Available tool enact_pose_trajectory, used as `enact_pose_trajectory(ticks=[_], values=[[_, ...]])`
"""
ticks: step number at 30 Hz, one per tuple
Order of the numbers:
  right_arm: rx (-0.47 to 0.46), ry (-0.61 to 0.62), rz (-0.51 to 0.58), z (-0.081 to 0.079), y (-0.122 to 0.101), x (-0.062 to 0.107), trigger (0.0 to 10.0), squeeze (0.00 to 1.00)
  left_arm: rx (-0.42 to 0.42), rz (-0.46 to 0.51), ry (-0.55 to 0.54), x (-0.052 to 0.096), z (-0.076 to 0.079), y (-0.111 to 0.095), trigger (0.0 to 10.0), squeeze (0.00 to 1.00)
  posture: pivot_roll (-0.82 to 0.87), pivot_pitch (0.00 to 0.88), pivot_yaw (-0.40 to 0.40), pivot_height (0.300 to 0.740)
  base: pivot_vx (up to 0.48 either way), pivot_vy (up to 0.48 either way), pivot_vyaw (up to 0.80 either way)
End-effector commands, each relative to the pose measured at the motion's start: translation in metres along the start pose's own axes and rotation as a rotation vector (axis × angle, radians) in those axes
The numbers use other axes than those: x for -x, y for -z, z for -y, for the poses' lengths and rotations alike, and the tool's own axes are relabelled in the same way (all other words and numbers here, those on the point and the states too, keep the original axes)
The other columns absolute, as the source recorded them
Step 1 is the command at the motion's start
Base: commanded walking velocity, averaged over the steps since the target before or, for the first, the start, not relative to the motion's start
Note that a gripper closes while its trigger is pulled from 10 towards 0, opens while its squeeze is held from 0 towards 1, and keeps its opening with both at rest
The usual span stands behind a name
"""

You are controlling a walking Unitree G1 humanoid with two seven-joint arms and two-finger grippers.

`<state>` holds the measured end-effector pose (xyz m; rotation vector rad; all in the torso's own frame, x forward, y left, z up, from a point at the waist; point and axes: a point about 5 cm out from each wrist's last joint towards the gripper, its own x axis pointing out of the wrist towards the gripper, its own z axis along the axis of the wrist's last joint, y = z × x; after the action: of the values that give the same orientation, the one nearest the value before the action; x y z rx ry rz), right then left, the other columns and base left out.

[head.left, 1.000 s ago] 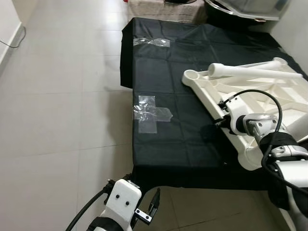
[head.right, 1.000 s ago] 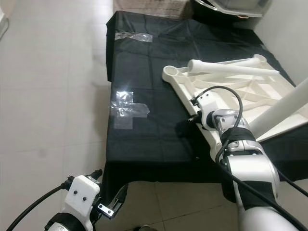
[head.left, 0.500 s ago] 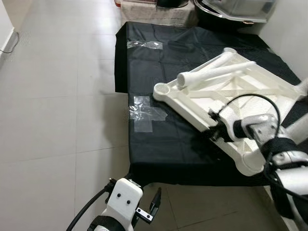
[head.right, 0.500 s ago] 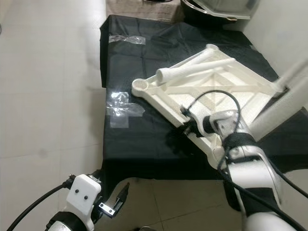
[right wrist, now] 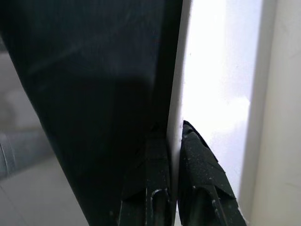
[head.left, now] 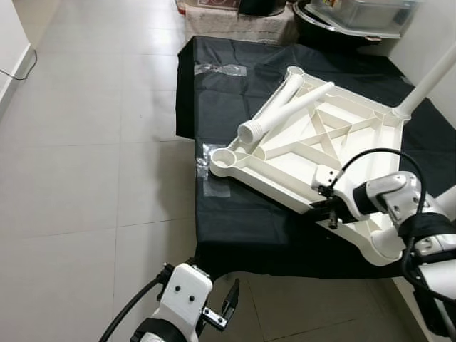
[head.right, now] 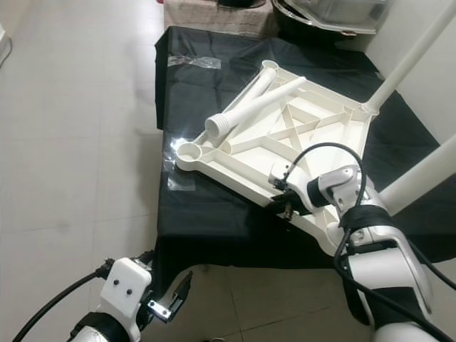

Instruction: Building children table

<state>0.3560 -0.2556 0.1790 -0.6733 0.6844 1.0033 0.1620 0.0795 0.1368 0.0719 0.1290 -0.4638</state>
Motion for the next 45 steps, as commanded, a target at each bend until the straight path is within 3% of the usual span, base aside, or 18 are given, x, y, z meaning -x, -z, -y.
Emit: enact_pose_trajectory(ticks=[1, 4, 5, 10, 11, 15, 16, 20, 21, 22, 24, 28, 44, 45], values=[[0.027, -0.086, -0.209, -0.013, 0.030, -0.010, 3.8, 0.00, 0.014, -0.033, 0.019, 0.000, 0.002, 0.007, 10.0, 0.00, 0.10, 0.178, -0.138, 0.740, 0.000, 0.000, 0.00], [0.032, -0.055, -0.223, -0.011, 0.031, -0.008, 3.8, 0.00, 0.013, -0.033, 0.019, -0.001, 0.002, 0.007, 10.0, 0.00, 0.10, 0.176, -0.139, 0.740, 0.000, 0.000, 0.00], [0.028, -0.034, -0.227, -0.010, 0.031, -0.008, 10.0, 0.00, 0.012, -0.032, 0.018, -0.001, 0.002, 0.007, 10.0, 0.00, 0.10, 0.176, -0.139, 0.740, 0.000, 0.000, 0.00], [0.006, -0.032, -0.207, -0.009, 0.027, -0.011, 10.0, 0.00, 0.010, -0.032, 0.018, -0.002, 0.001, 0.007, 10.0, 0.00, 0.10, 0.173, -0.138, 0.740, 0.000, 0.000, 0.00], [-0.002, -0.045, -0.178, -0.010, 0.023, -0.013, 10.0, 1.00, 0.009, -0.033, 0.016, -0.002, 0.001, 0.007, 10.0, 0.00, 0.10, 0.173, -0.138, 0.740, 0.000, 0.000, 0.00], [0.000, -0.055, -0.150, -0.009, 0.015, -0.015, 10.0, 1.00, 0.007, -0.032, 0.015, -0.003, 0.000, 0.007, 10.0, 0.00, 0.10, 0.170, -0.136, 0.740, 0.000, 0.000, 0.00], [-0.016, -0.042, -0.109, -0.006, 0.007, -0.015, 10.0, 0.00, 0.006, -0.032, 0.015, -0.003, 0.000, 0.008, 10.0, 0.00, 0.10, 0.170, -0.136, 0.740, 0.000, 0.000, 0.00], [-0.028, -0.032, -0.082, -0.004, 0.001, -0.015, 10.0, 0.00, 0.006, -0.032, 0.015, -0.003, 0.000, 0.008, 10.0, 0.00, 0.10, 0.170, -0.136, 0.740, 0.000, 0.000, 0.00], [-0.043, -0.030, -0.007, -0.001, -0.013, -0.015, 10.0, 0.00, 0.007, -0.032, 0.016, -0.003, 0.000, 0.008, 10.0, 0.00, 0.10, 0.166, -0.137, 0.740, 0.000, 0.000, 0.00], [-0.043, -0.030, -0.007, -0.001, -0.013, -0.015, 10.0, 0.00, 0.007, -0.032, 0.016, -0.003, 0.000, 0.008, 10.0, 0.00, 0.10, 0.166, -0.137, 0.740, 0.000, 0.000, 0.00], [-0.046, -0.031, 0.127, 0.002, -0.042, -0.017, 10.0, 0.00, 0.006, -0.031, 0.017, -0.004, 0.000, 0.008, 10.0, 0.00, 0.10, 0.165, -0.139, 0.740, 0.000, 0.000, 0.00], [-0.057, -0.028, 0.195, 0.002, -0.065, -0.026, 10.0, 0.00, 0.004, -0.029, 0.017, -0.004, 0.000, 0.008, 10.0, 0.00, 0.10, 0.161, -0.141, 0.740, 0.000, 0.000, 0.00], [-0.053, -0.041, 0.237, -0.015, -0.106, -0.066, 10.0, 0.00, 0.015, -0.031, 0.023, -0.004, 0.003, 0.009, 10.0, 0.00, 0.10, 0.157, -0.146, 0.740, 0.000, 0.000, 0.00], [-0.062, -0.035, 0.238, -0.016, -0.110, -0.070, 8.5, 0.00, 0.016, -0.032, 0.024, -0.003, 0.004, 0.009, 10.0, 0.00, 0.10, 0.156, -0.149, 0.740, 0.000, 0.000, 0.00]])
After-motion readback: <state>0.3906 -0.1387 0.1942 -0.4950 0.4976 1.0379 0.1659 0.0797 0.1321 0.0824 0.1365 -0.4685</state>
